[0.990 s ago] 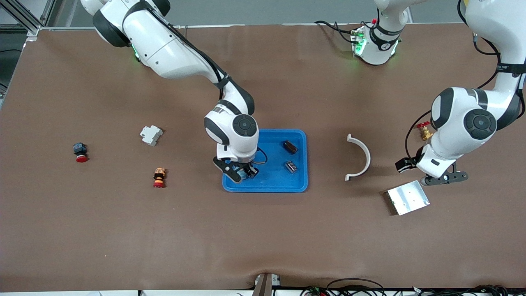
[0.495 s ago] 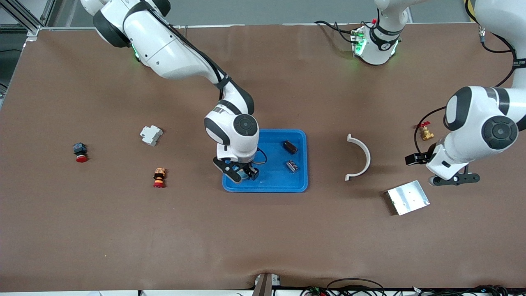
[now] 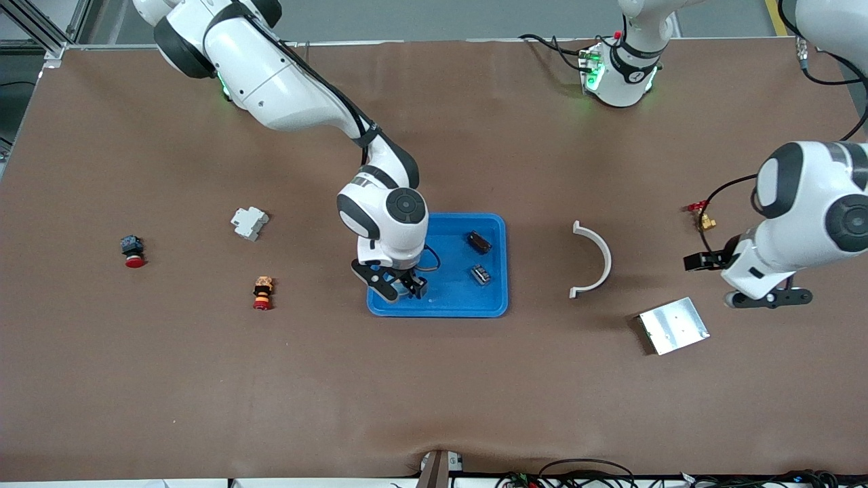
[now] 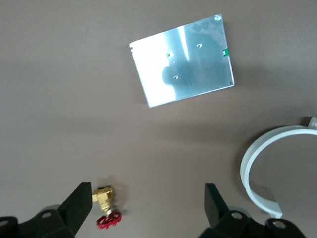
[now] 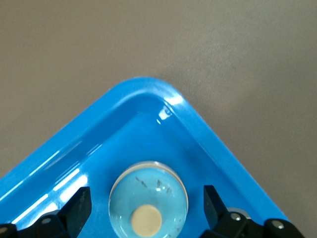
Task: Place electrolytic capacitor and blue bell in tray
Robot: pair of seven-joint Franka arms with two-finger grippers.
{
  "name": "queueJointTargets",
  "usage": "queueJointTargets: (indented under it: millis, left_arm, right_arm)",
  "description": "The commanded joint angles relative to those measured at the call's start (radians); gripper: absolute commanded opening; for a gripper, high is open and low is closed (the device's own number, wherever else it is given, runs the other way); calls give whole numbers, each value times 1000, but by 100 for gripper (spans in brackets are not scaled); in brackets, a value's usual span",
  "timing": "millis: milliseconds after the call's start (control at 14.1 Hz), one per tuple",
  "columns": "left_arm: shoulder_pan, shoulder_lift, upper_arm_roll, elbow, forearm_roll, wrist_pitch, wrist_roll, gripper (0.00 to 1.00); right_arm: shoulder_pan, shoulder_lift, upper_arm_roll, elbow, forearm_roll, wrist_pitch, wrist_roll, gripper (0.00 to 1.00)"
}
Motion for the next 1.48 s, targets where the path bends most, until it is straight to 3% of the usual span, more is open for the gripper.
queueJointTargets:
  millis: [0, 495, 919, 1131, 1414]
  left_arm:
    - [46, -99, -9, -6, -80, -69, 86, 100]
    - [60, -260, -7, -24, -150, -184, 92, 100]
    - [72, -415, -7, -133, -227, -178, 100, 100]
    - [70, -486, -7, -188, -232, -175, 100, 100]
    - [70, -573, -7, -287, -270, -134, 112, 100]
  right_arm:
    - [-12, -6, 3, 29, -12, -24, -6, 100]
    - [-49, -43, 17, 36, -3, -124, -159, 100]
    - [-181, -101, 120, 24, -3, -228, -328, 100]
    - [-210, -142, 123, 18, -3, -310, -481, 100]
    - [-273, -210, 125, -39, -3, -308, -628, 100]
